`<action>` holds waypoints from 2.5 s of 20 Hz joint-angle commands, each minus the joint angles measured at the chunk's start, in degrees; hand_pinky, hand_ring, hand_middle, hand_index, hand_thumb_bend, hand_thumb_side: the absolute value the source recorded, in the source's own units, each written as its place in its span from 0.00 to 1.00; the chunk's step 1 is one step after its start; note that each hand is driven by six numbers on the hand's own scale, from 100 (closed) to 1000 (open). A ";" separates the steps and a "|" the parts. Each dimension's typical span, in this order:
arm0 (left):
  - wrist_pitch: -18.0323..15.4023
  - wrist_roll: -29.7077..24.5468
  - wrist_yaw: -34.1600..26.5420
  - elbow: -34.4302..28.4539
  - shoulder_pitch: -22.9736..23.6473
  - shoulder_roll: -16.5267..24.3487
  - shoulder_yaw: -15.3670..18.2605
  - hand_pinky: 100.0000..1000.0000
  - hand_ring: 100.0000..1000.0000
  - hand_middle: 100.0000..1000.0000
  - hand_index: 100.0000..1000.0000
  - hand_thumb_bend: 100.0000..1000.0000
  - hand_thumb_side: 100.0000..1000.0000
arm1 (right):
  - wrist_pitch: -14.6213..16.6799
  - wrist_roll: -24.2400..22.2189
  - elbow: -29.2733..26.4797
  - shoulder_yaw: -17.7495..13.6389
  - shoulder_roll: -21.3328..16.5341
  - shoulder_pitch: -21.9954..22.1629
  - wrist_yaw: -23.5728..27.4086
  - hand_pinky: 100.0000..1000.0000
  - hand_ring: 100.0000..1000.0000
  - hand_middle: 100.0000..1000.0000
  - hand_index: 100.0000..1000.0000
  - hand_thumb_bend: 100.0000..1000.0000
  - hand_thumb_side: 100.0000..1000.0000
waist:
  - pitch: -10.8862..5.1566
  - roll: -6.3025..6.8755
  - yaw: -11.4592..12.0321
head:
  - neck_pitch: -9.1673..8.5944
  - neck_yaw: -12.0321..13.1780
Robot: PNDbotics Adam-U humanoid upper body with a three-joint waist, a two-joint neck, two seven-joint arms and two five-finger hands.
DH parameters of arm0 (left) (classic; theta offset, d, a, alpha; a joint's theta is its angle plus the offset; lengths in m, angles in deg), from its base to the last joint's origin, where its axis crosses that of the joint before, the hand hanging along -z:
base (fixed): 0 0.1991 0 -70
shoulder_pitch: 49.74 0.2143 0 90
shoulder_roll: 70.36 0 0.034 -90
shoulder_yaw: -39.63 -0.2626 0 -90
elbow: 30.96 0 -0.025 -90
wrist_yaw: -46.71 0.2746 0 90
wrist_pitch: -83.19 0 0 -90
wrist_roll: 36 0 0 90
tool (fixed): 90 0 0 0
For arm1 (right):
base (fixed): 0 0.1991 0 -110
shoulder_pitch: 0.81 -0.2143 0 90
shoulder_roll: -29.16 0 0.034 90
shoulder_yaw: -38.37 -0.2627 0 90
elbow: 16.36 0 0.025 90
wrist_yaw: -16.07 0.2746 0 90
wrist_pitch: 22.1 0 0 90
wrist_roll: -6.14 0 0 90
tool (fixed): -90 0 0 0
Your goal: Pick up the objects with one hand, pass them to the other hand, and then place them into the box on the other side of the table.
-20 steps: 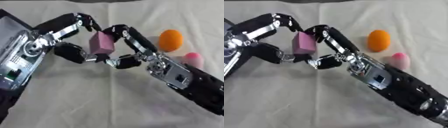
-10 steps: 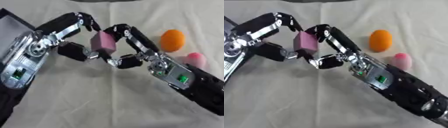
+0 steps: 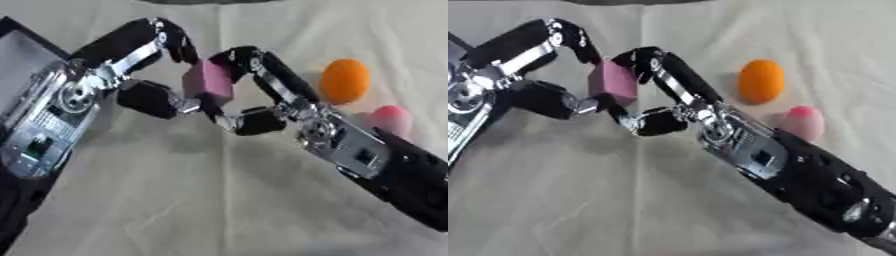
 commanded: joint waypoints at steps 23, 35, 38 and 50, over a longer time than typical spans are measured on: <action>-0.06 0.25 -0.15 -0.44 -0.40 -0.16 0.07 0.72 0.49 0.40 0.43 0.03 0.00 | -0.46 0.21 -0.55 -0.90 -0.21 -0.77 1.55 0.58 0.60 0.45 0.57 0.00 0.00 | -0.11 0.14 -0.57 | -0.64 0.58; -0.25 0.25 0.10 -0.44 -0.39 0.19 -0.03 0.71 0.45 0.34 0.35 0.07 0.00 | -0.95 3.13 -0.55 -1.28 0.00 -0.59 0.76 0.67 0.74 0.64 0.73 0.20 0.22 | -0.25 -0.05 -0.34 | -0.53 0.80; -0.24 -0.17 0.19 -0.35 -0.33 0.28 -0.04 0.70 0.45 0.33 0.34 0.09 0.00 | -0.81 3.79 -0.55 -1.27 0.06 -0.51 0.17 0.68 0.76 0.68 0.77 0.20 0.29 | -0.23 -0.05 -0.27 | -0.45 0.91; -0.63 -1.06 0.30 -0.30 -0.14 1.50 -0.06 0.70 0.45 0.33 0.35 0.10 0.00 | -1.04 5.86 -0.55 -1.89 0.34 0.51 -1.27 0.72 0.83 0.80 0.87 0.22 0.53 | -0.61 0.17 -0.36 | -0.42 1.39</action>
